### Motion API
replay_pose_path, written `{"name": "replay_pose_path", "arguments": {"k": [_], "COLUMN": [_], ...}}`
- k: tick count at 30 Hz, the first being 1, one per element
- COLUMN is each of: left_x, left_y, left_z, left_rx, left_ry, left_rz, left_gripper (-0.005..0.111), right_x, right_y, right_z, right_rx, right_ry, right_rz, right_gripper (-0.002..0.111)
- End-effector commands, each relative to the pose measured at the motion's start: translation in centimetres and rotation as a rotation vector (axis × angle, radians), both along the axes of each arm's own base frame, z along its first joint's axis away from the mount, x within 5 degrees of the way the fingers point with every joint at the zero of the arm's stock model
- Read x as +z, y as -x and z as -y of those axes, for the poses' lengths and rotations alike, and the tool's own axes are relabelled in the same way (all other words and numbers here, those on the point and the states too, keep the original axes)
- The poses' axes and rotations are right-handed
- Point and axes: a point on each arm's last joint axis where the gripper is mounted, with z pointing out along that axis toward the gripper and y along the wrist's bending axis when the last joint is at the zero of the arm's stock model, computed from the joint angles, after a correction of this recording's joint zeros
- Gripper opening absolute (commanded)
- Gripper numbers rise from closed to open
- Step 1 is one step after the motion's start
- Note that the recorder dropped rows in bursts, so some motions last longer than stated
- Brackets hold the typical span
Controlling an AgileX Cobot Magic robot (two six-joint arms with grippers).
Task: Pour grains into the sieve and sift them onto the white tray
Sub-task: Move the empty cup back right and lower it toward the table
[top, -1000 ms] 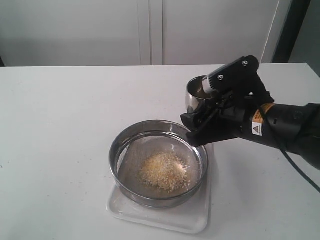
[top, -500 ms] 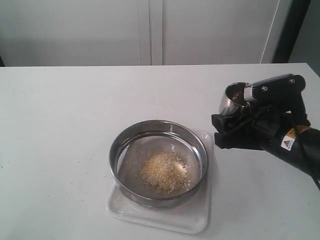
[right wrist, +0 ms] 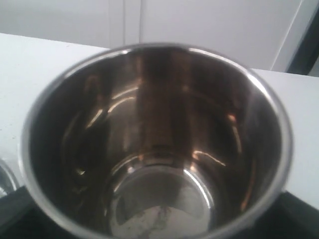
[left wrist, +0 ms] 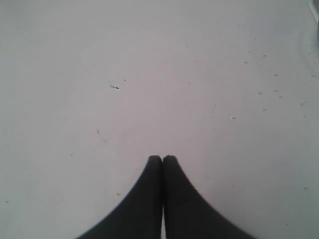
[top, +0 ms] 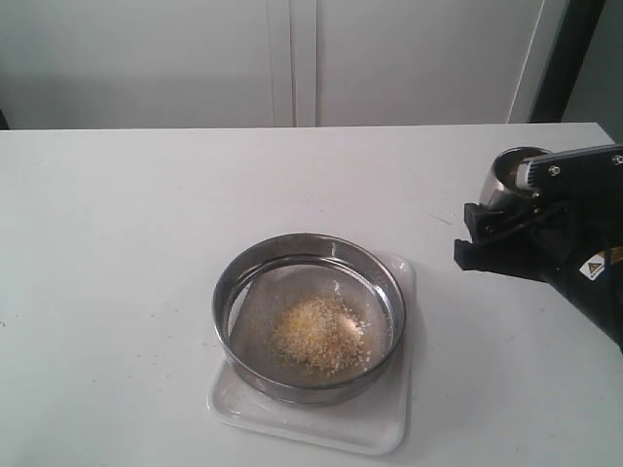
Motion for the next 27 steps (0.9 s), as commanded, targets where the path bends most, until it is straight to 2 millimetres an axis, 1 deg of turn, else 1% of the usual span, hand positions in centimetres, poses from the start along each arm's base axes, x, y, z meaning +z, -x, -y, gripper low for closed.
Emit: {"name": "replay_pose_path", "arguments": {"k": [1, 4, 7, 11, 15, 18, 20, 22, 25, 27], "left_x": [-0.1, -0.1, -0.1, -0.1, -0.1, -0.1, -0.1, -0.1, -0.1, -0.1], "left_y": [0.0, 0.0, 0.0, 0.0, 0.0, 0.0, 0.0, 0.0, 0.0, 0.0], "left_z": [0.1, 0.1, 0.1, 0.1, 0.1, 0.1, 0.1, 0.1, 0.1, 0.1], "left_rx": [0.0, 0.0, 0.0, 0.0, 0.0, 0.0, 0.0, 0.0, 0.0, 0.0], "left_ry": [0.014, 0.014, 0.014, 0.014, 0.014, 0.014, 0.014, 0.014, 0.014, 0.014], "left_rz": [0.003, 0.003, 0.003, 0.003, 0.003, 0.003, 0.003, 0.003, 0.003, 0.003], "left_gripper": [0.0, 0.0, 0.0, 0.0, 0.0, 0.0, 0.0, 0.0, 0.0, 0.0], "right_x": [-0.2, -1.0, -1.7, -2.7, -3.3, -4.1, -4.7, -5.2, -6.4, -7.1], "right_y": [-0.4, -0.8, -1.3, -1.9, -2.5, -3.7, -4.7, -5.4, -7.0, -7.6], "right_z": [0.5, 0.5, 0.7, 1.7, 2.4, 3.3, 3.5, 3.6, 4.6, 5.3], "right_rx": [-0.043, -0.053, -0.082, -0.128, -0.087, -0.055, 0.026, 0.052, 0.017, -0.008], "right_ry": [0.02, 0.035, 0.009, -0.043, -0.004, -0.023, -0.001, 0.016, 0.006, 0.003], "right_rz": [0.048, 0.052, 0.066, 0.055, 0.053, 0.043, 0.053, 0.048, 0.034, 0.033], "right_gripper": [0.0, 0.0, 0.0, 0.0, 0.0, 0.0, 0.0, 0.0, 0.0, 0.0]}}
